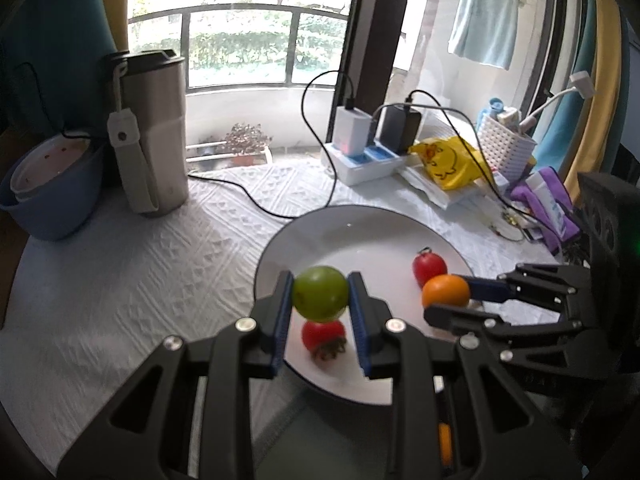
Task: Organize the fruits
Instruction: 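Carry the green fruit and orange onto the white plate and release both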
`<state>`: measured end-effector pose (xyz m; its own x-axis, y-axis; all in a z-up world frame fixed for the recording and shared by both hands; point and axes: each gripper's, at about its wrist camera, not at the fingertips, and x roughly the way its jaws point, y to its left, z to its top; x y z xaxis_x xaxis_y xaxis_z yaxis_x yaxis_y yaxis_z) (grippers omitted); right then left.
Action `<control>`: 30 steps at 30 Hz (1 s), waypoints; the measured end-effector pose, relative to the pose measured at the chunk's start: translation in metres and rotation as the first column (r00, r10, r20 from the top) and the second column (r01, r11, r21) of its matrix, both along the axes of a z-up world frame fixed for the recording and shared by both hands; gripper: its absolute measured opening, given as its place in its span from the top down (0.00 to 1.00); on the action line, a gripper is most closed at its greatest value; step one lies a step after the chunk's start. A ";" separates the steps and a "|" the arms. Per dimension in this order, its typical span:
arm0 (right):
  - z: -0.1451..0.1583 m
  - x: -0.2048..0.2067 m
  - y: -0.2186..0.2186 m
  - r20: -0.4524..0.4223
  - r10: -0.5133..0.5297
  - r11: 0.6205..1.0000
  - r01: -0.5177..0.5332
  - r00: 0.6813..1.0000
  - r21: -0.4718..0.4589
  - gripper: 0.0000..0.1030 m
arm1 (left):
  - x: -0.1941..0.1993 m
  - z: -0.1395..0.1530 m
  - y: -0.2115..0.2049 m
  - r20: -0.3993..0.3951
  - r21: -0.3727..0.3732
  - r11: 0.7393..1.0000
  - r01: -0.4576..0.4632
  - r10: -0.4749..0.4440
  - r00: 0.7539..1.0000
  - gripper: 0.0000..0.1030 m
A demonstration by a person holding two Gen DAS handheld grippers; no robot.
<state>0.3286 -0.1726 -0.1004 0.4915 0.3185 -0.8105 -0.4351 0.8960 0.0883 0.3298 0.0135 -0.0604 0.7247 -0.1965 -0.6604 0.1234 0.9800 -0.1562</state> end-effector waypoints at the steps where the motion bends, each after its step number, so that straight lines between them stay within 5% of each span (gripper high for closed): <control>1: -0.002 0.003 0.001 -0.005 -0.001 1.000 0.001 1.000 0.000 0.65 | 0.003 -0.002 0.001 -0.003 -0.002 1.000 -0.002 0.002 1.000 0.73; 19: -0.004 0.034 0.009 0.020 -0.066 0.998 0.066 0.998 0.004 0.64 | 0.026 -0.020 0.000 -0.080 -0.008 1.000 -0.023 0.023 0.997 0.71; 26: 0.013 0.020 -0.002 0.055 -0.094 0.995 0.092 0.994 0.030 0.61 | 0.009 0.000 0.003 -0.027 -0.019 0.999 -0.044 0.043 0.999 0.56; 30: 0.023 0.008 -0.006 0.070 -0.098 0.995 0.095 0.993 0.035 0.61 | -0.003 0.010 0.002 -0.003 -0.024 0.999 -0.043 0.043 0.999 0.55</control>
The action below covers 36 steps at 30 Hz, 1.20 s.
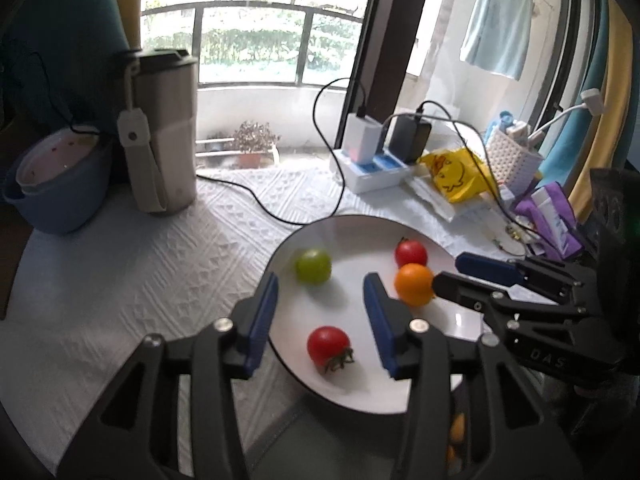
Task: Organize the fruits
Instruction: 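Carry the green fruit and orange onto the white plate and release both, then grasp the dark plum with the left tool while the right tool grasps a green lime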
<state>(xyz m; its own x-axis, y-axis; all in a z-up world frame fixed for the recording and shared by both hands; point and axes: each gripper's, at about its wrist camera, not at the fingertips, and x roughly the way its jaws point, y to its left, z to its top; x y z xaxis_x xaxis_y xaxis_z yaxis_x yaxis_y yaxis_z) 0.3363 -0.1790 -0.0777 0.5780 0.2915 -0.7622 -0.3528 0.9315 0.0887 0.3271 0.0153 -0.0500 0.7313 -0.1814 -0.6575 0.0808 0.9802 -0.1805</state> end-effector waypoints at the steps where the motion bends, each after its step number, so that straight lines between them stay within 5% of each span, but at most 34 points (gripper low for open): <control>1: 0.003 -0.004 -0.001 0.006 -0.001 1.000 0.001 1.000 -0.001 0.61 | -0.004 0.002 -0.001 0.004 0.002 1.000 -0.002 0.002 1.000 0.55; 23: 0.036 -0.078 -0.033 0.066 -0.052 0.999 0.051 0.996 0.008 0.61 | -0.080 0.029 -0.019 0.067 -0.001 1.000 0.007 -0.007 0.998 0.55; 36: 0.027 -0.109 -0.041 0.070 0.025 1.000 -0.026 0.997 0.016 0.61 | -0.121 0.010 -0.048 0.042 0.012 1.000 0.004 -0.005 0.999 0.54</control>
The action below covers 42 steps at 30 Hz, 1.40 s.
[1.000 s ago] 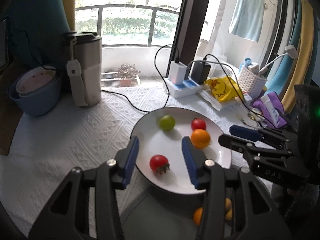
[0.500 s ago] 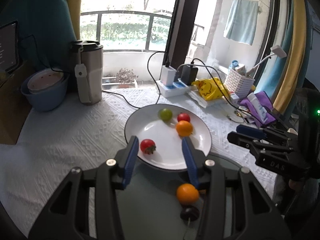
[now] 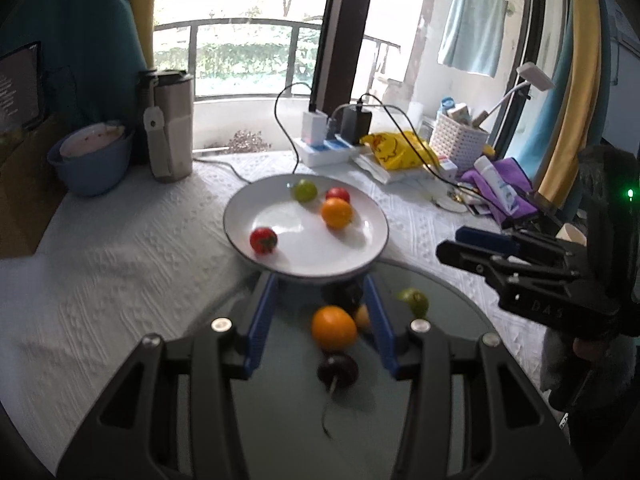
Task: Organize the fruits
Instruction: 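Grasp the dark plum with the left tool while the right tool grasps a green lime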
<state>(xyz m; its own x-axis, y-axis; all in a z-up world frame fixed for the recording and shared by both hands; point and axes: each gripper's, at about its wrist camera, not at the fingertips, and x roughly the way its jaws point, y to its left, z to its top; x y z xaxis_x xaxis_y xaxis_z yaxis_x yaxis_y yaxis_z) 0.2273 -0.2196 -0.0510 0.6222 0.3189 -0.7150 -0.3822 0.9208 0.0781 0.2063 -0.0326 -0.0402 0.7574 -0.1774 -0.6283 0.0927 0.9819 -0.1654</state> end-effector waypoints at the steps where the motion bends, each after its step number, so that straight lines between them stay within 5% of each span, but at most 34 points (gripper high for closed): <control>1: -0.003 -0.002 -0.001 -0.007 0.011 1.000 -0.011 1.000 -0.003 0.61 | -0.002 -0.004 -0.002 -0.008 -0.005 1.000 -0.006 0.006 1.000 0.54; 22: -0.042 -0.004 0.005 -0.088 0.106 0.994 -0.104 0.990 0.026 0.61 | -0.002 -0.055 -0.028 -0.170 0.067 0.997 -0.033 0.044 0.984 0.54; 34: -0.053 0.003 0.011 -0.151 0.124 0.992 -0.123 0.981 0.013 0.61 | 0.000 -0.059 -0.027 -0.171 0.064 0.998 -0.013 0.024 0.985 0.55; 39: -0.054 0.005 0.013 -0.162 0.137 0.990 -0.137 0.977 0.008 0.65 | -0.001 -0.060 -0.035 -0.162 0.091 0.996 0.026 -0.011 0.987 0.70; 42: -0.054 0.004 0.015 -0.158 0.138 0.990 -0.140 0.978 -0.001 0.68 | -0.004 -0.057 -0.036 -0.148 0.093 0.995 0.042 -0.028 0.989 0.70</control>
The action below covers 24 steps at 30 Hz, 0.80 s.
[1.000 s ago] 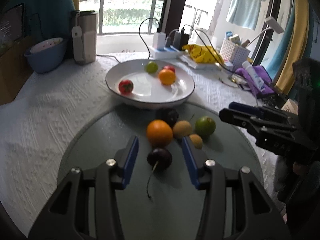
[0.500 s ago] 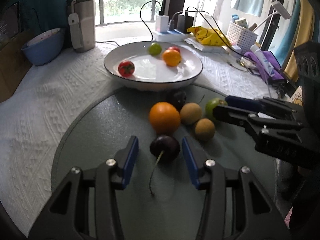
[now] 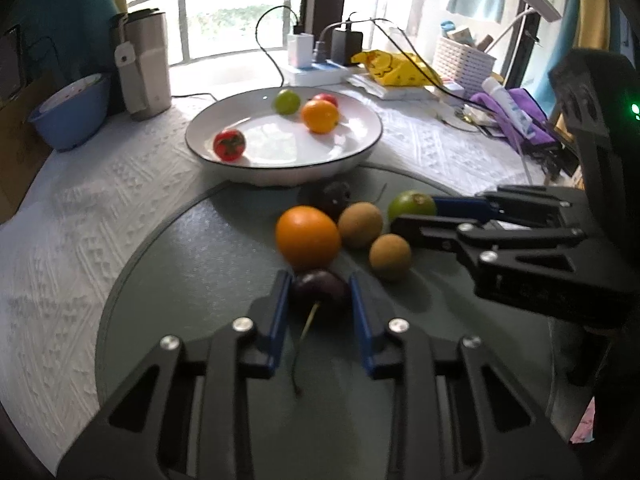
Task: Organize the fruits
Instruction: 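Grasp the dark plum with the left tool while the right tool grasps a green lime, then carry the plum and lime onto the white plate and release both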
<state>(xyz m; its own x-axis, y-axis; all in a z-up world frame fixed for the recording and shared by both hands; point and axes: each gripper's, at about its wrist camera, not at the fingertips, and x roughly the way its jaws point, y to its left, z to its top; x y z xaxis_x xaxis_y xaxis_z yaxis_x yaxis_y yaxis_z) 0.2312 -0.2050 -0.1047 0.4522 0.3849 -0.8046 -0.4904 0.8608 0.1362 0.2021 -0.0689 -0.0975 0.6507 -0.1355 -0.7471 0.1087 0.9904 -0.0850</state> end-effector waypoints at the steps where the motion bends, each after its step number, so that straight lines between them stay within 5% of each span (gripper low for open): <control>1: 0.001 -0.001 0.001 0.008 0.000 1.000 0.000 1.000 -0.009 0.68 | -0.001 0.001 -0.001 0.007 0.000 1.000 0.006 -0.006 1.000 0.70; 24: 0.040 -0.027 0.014 0.091 -0.059 0.998 0.061 0.994 -0.020 0.68 | -0.030 0.039 0.027 0.142 -0.047 0.998 0.050 -0.042 0.989 0.70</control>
<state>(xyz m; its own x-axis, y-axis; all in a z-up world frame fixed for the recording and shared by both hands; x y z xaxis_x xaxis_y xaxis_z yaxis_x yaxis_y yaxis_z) 0.2040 -0.1912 -0.0648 0.5448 0.3372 -0.7678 -0.4473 0.8913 0.0741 0.1722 -0.0416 -0.0585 0.7408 -0.2029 -0.6403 0.1685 0.9789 -0.1153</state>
